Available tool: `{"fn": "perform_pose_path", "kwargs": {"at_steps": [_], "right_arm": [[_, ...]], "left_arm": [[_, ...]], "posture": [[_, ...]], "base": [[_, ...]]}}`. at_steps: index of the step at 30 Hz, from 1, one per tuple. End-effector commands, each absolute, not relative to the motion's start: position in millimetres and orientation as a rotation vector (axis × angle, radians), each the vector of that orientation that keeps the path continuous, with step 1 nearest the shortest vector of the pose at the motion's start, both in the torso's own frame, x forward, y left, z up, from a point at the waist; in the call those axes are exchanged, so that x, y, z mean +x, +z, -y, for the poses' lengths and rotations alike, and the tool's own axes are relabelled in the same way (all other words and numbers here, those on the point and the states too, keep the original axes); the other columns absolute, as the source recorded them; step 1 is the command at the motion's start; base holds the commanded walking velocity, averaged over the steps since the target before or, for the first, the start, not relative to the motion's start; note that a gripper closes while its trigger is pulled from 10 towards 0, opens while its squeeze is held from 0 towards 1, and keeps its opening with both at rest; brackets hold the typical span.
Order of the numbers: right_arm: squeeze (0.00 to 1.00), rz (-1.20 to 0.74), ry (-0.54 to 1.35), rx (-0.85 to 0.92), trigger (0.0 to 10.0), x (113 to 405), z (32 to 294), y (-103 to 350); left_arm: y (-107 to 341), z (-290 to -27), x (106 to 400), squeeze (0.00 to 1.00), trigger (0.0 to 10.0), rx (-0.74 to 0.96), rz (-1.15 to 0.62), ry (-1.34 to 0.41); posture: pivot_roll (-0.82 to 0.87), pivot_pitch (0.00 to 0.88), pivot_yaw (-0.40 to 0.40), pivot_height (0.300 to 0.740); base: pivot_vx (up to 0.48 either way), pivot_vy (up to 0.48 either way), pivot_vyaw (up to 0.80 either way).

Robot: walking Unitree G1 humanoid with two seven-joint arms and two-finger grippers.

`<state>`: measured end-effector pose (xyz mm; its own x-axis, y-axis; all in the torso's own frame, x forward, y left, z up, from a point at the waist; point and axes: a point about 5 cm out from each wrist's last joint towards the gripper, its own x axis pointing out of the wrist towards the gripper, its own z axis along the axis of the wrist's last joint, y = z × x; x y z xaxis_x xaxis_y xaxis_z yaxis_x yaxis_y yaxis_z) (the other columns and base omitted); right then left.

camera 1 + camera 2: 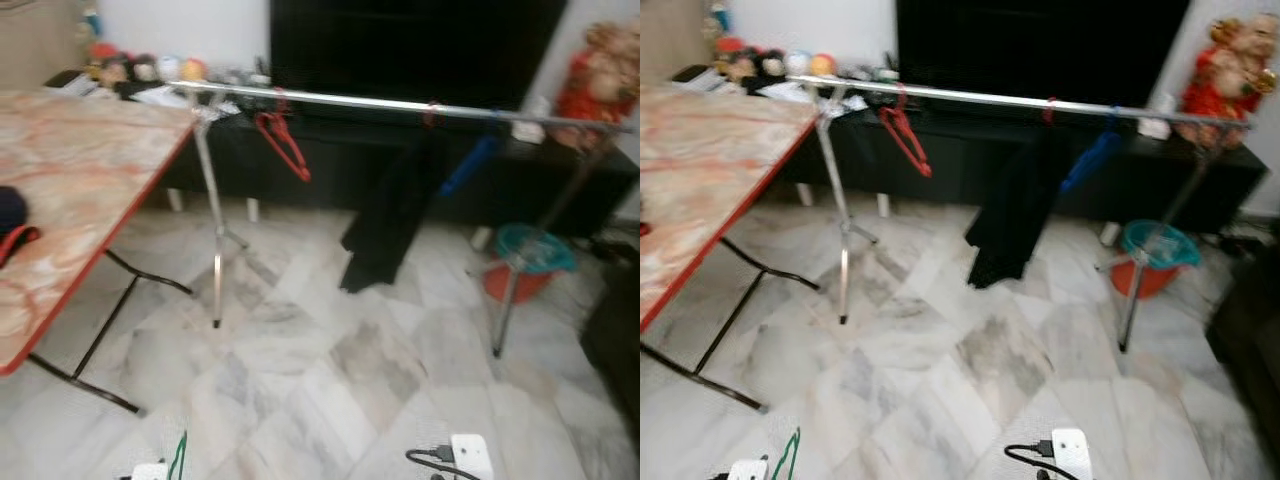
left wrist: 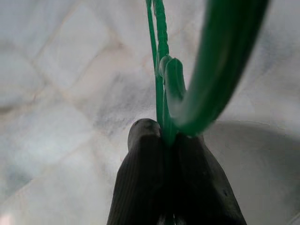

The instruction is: Hang hanger

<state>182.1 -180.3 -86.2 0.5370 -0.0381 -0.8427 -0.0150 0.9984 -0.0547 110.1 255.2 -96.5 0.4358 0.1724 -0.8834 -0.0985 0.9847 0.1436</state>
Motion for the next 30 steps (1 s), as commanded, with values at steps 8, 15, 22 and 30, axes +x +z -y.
{"fn": "perform_pose_path", "kwargs": {"at_steps": [8,15,22,30], "right_arm": [[0.0,-1.036,-0.051,-0.073,10.0,170.8,197.4,-89.2],[0.0,-1.03,-0.052,-0.067,10.0,172.2,196.8,-88.7],[0.0,-1.026,-0.047,-0.065,10.0,173.8,197.1,-87.9],[0.0,-1.027,-0.039,-0.076,10.0,174.6,198.5,-87.3]], "left_arm": [[-95.0,-245.4,124.8,0.0,10.0,0.069,-1.082,0.131],[-94.0,-246.4,127.4,0.0,10.0,0.07,-1.078,0.132],[-93.5,-245.6,129.3,0.0,10.0,0.069,-1.072,0.13],[-93.9,-244.1,129.6,0.0,10.0,0.065,-1.074,0.126]], "posture": [[0.09,0.0,-0.08,0.74],[0.09,0.0,-0.079,0.74],[0.09,0.0,-0.082,0.74],[0.08,0.0,-0.09,0.74]], "base": [[0.279,0.0,0.0],[0.278,0.0,0.0],[0.279,0.0,0.0],[0.277,0.0,0.0]]}}
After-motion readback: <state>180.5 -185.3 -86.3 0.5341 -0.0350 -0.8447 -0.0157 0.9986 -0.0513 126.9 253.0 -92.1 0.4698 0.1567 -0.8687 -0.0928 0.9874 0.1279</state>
